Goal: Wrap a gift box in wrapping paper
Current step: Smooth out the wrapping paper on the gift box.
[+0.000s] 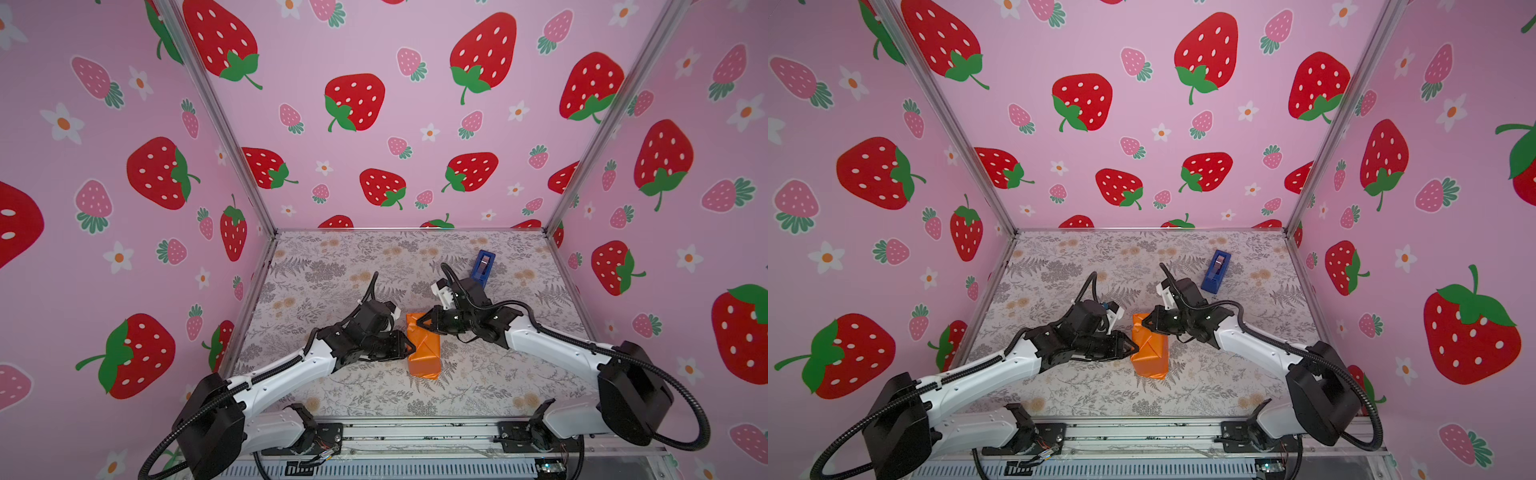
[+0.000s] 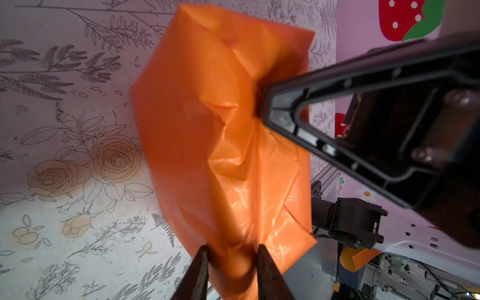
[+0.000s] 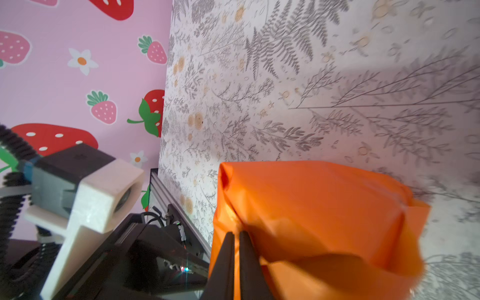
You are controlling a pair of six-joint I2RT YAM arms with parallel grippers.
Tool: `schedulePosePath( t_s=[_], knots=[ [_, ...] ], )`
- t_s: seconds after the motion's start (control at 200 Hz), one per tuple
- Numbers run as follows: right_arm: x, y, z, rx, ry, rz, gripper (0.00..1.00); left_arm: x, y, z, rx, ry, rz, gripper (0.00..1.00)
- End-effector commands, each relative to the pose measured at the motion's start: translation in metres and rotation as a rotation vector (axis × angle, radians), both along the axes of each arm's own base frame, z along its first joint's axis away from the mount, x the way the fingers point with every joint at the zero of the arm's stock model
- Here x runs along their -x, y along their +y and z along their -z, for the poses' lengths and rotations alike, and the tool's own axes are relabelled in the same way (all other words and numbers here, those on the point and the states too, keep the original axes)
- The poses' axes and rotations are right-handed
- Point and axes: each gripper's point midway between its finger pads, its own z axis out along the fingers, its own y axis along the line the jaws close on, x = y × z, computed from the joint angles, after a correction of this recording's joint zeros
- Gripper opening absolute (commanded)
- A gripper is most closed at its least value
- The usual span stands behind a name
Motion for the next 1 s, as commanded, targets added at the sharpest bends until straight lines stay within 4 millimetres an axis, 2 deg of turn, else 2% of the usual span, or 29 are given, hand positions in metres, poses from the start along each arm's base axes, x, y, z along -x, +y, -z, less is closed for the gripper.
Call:
schedulePosePath(
  t_s=[0.0,0.195,0.39,0.445,0.605,0.7,0.755,0.86,0.995],
  knots=[
    [0.003,-0.031,0.037,0.144,0.042,0.051,0.1,0.021,0.021,0.041,-0.141,0.125,-0.003,0.32],
    [0.01,-0.027,0.04,0.114,0.057,0.031,0.07,0.002,0.009,0.018,-0.123,0.047,0.0,0.33],
    [0.009,-0.03,0.04,0.138,0.051,0.033,0.08,-0.009,-0.002,0.012,-0.128,0.036,0.019,0.33],
    [0.006,-0.031,0.031,0.132,0.03,0.052,0.09,-0.009,-0.003,0.016,-0.138,0.05,0.028,0.33],
    [-0.006,-0.031,-0.012,0.112,-0.069,0.068,0.13,-0.002,0.001,0.029,-0.157,0.089,0.031,0.32],
    [0.004,-0.015,-0.029,-0.014,-0.064,0.003,0.15,0.001,0.004,0.032,-0.161,0.095,0.033,0.32],
    [0.016,-0.005,-0.031,-0.097,-0.027,-0.056,0.16,0.002,0.004,0.033,-0.163,0.102,0.034,0.32],
    [0.029,-0.001,-0.015,-0.119,0.051,-0.103,0.16,0.002,0.003,0.033,-0.161,0.102,0.037,0.32],
    [0.018,-0.032,0.024,0.111,0.048,-0.002,0.13,0.001,0.002,0.029,-0.152,0.092,0.038,0.32]
  ],
)
